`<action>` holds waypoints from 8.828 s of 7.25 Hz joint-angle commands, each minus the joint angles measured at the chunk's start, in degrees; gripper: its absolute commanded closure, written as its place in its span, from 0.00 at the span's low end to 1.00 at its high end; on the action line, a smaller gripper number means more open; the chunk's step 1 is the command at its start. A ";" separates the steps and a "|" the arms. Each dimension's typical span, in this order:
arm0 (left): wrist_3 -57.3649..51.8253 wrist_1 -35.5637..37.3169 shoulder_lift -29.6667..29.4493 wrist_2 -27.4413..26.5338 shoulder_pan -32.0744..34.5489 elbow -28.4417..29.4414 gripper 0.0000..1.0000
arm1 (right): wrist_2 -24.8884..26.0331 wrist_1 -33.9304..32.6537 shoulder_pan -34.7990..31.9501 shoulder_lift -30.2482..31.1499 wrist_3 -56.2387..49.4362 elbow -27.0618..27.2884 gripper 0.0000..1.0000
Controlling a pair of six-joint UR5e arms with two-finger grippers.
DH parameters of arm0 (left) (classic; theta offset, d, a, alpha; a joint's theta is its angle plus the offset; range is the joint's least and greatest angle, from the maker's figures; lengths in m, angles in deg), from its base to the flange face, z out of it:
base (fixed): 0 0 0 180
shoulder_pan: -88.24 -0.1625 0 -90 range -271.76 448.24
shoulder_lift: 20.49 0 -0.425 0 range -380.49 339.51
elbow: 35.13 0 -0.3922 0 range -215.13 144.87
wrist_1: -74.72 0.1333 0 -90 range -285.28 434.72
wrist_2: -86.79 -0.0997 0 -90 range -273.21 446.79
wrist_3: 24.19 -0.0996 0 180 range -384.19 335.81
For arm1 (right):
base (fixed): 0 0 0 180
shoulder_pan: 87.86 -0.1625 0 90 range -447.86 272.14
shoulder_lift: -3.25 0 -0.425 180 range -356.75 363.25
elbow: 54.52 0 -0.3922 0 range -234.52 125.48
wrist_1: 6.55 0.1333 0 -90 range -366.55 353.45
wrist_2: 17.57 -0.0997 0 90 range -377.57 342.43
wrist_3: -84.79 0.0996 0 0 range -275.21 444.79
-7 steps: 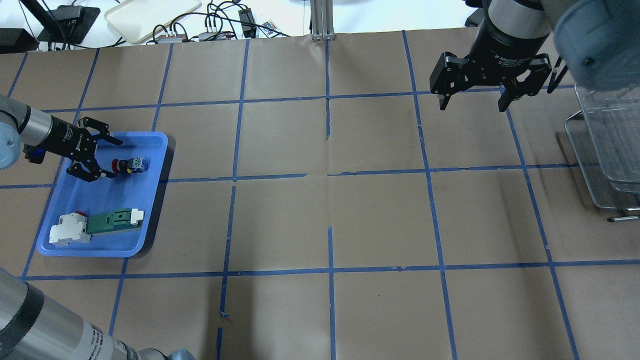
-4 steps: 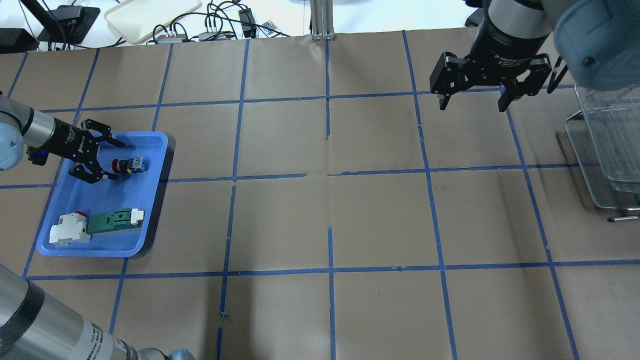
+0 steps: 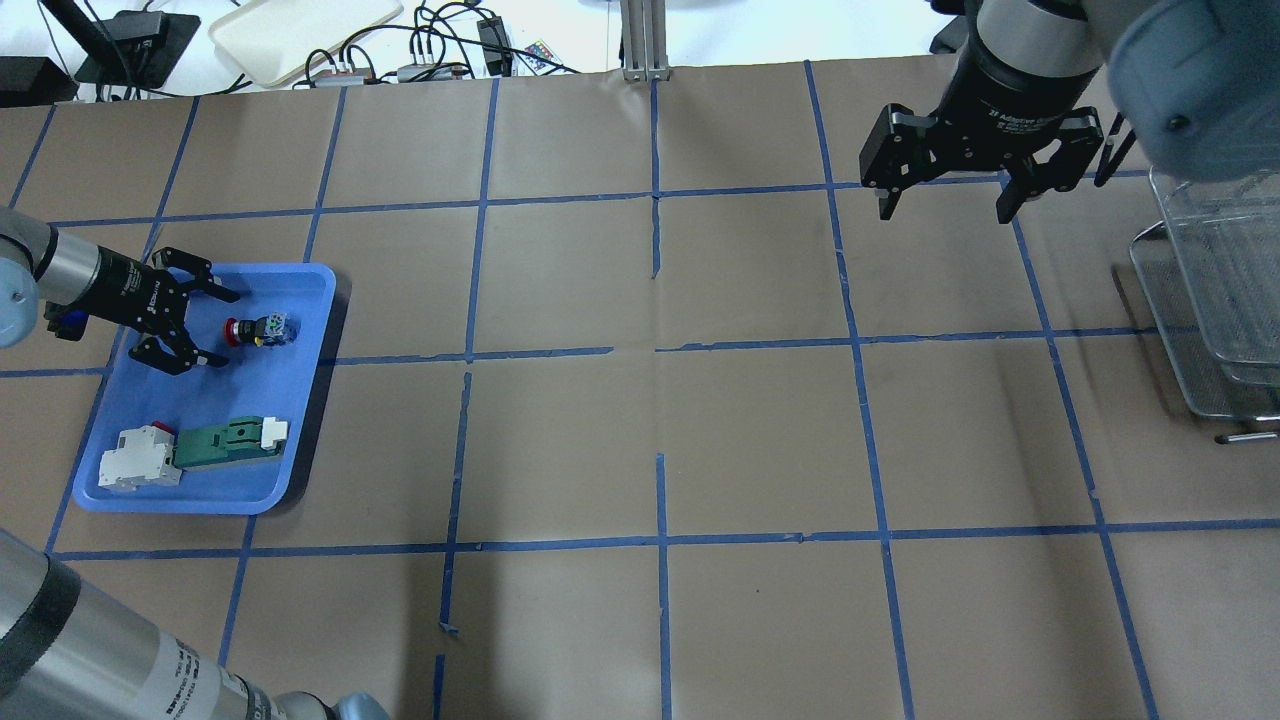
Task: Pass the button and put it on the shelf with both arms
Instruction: 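Lower the left gripper and close it on the red push button, then lift the red push button and carry it toward the right gripper, then lower the right gripper onto the button's red cap while the left gripper holds it, then close the right gripper on the button and open the left gripper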
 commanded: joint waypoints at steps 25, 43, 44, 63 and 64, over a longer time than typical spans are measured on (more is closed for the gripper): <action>56.24 4.13 19.29 17.65 46.55 0.00 1.00 | -0.67 -0.06 0.53 -0.26 -23.96 -0.70 0.00; 67.78 10.29 21.13 17.12 55.88 -0.36 1.00 | -19.92 1.08 -0.44 -3.25 -89.91 -0.53 0.01; 68.21 10.29 21.30 17.12 55.88 -0.18 1.00 | -19.92 1.42 -0.44 -3.25 -90.00 -0.53 0.01; 71.91 10.73 22.53 17.12 55.09 0.70 0.03 | -20.80 1.60 -0.53 -2.99 -92.46 -0.70 0.90; 69.82 10.30 22.97 17.03 54.40 0.35 0.09 | -20.80 1.43 -0.44 -3.16 -93.16 -0.70 0.92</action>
